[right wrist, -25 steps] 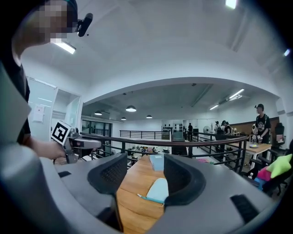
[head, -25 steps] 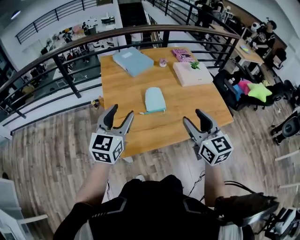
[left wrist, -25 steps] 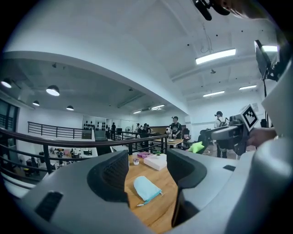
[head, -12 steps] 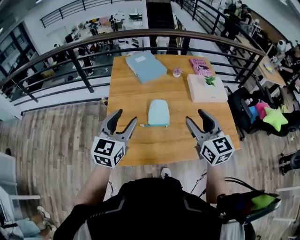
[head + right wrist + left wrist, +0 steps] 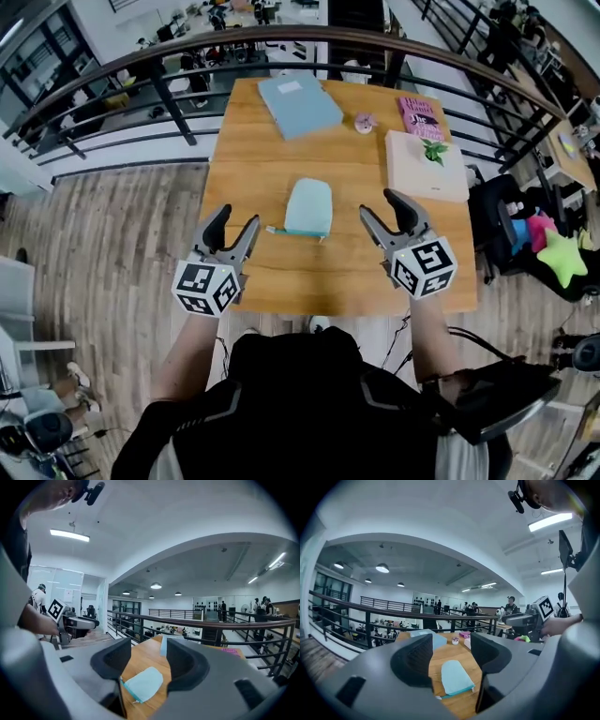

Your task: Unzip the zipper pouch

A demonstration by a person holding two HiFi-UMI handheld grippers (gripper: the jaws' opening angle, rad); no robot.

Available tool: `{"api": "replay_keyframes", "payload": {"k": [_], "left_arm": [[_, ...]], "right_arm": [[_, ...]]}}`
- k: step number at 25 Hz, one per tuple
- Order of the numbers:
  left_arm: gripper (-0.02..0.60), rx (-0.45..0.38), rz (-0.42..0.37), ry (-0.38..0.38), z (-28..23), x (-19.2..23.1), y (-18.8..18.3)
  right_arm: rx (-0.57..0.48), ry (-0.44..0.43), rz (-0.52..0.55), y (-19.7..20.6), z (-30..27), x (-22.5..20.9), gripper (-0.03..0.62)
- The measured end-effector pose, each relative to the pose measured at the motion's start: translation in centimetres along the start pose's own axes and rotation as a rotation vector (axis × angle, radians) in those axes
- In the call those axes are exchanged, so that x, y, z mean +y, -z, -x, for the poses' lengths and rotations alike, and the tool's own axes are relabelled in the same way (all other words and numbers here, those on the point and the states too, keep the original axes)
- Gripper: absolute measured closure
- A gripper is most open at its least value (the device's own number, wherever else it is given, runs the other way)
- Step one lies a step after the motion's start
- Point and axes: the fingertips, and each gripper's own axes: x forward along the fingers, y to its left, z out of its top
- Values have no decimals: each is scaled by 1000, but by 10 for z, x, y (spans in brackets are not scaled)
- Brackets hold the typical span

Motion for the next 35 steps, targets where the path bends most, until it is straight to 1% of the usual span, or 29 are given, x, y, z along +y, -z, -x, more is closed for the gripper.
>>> {"api": "replay_keyframes", "payload": {"k": [2, 5, 6, 10, 13, 15, 18, 21, 24, 26, 30, 32, 35], "left_arm": [[313, 15, 16, -27, -2, 0, 16], [314, 52, 23, -90, -1, 4, 43], [314, 68, 27, -108, -1, 6, 53], [313, 141, 75, -156, 2, 10, 92], [313, 193, 114, -200, 7, 11, 120], [313, 217, 146, -225, 11, 11, 136], [313, 236, 175, -244, 17, 5, 151], [313, 261, 174, -249, 18, -3, 162], [313, 287, 175, -249, 19, -9, 171], [313, 299, 187, -256, 21, -10, 175], [313, 331, 187, -266, 28, -12, 181], [313, 344, 180, -266, 29, -9, 181], [313, 356, 170, -268, 33, -8, 180]], "right_arm": [[18, -39, -32, 18, -9, -6, 358], [23, -103, -115, 42, -26, -15, 358], [33, -121, -117, 51, -34, -16, 359], [124, -191, -40, 101, -65, -14, 379], [172, -247, -29, 138, -80, -13, 382], [226, -289, -12, 166, -89, -7, 384], [313, -354, 52, 204, -97, 5, 388], [379, -395, 124, 237, -105, 11, 390], [432, -434, 204, 262, -111, 17, 407], [460, -477, 260, 275, -114, 24, 411], [472, -553, 363, 294, -116, 41, 456], [475, -568, 412, 301, -120, 44, 457], [488, -586, 443, 308, -123, 48, 457]]}}
